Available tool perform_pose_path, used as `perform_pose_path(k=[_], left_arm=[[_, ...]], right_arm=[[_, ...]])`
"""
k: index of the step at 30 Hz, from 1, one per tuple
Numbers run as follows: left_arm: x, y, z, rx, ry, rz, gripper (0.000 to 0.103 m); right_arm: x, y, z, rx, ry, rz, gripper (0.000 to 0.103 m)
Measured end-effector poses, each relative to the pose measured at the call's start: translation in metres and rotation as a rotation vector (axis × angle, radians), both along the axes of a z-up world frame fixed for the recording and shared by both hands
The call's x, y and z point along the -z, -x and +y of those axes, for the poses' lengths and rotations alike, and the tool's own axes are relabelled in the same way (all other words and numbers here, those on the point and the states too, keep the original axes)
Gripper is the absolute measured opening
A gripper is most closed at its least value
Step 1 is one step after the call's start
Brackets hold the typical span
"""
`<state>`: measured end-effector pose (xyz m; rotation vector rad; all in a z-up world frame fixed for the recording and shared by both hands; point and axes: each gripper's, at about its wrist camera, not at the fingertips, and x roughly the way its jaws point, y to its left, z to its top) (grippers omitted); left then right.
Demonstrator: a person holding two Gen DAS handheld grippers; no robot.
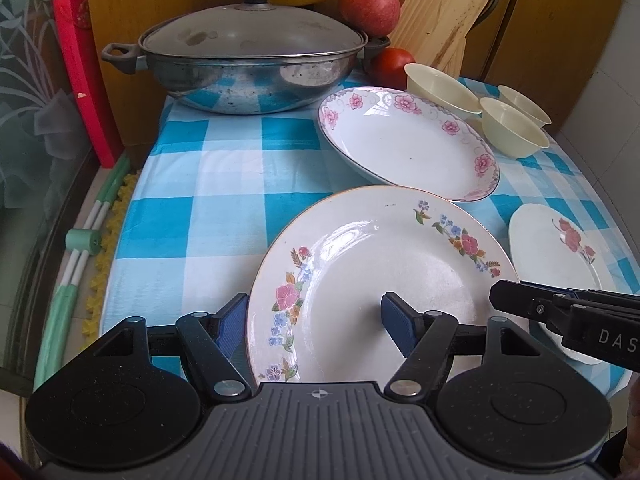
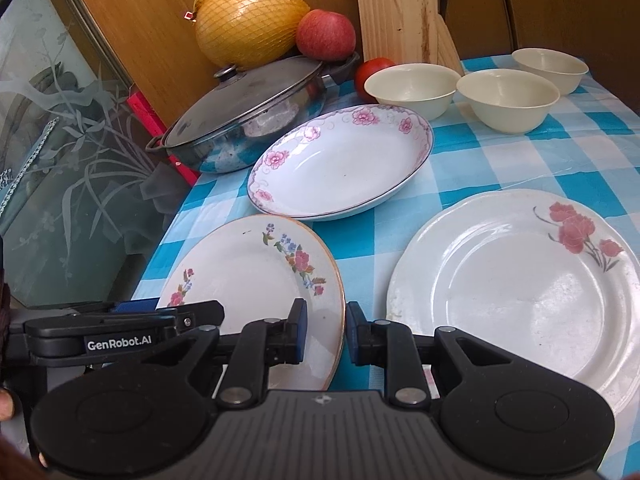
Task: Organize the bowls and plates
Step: 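Grasp the multicolour floral plate rim with the left tool and lift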
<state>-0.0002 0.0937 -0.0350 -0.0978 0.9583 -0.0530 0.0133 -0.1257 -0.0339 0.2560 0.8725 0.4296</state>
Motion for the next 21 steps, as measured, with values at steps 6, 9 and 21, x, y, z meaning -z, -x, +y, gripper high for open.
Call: perform_pose_path(k=[6, 9, 21], left_arm=[[-0.003, -0.001, -0.006, 0.012, 0.015, -0.001, 0.077], [-0.004, -0.002, -0.012, 0.022, 0.014, -0.005, 0.077], [-0.012, -0.01, -0.049, 0.088, 0.008, -0.024, 0.077]], right_arm=[[-0.004, 0.002, -0.01, 0.022, -0.009, -0.004, 0.02], [-0.006, 0.002, -0.016, 0.036, -0.008, -0.007, 0.02], [-0.014, 0.009, -0.054, 0.127, -0.026, -0.013, 0.02]])
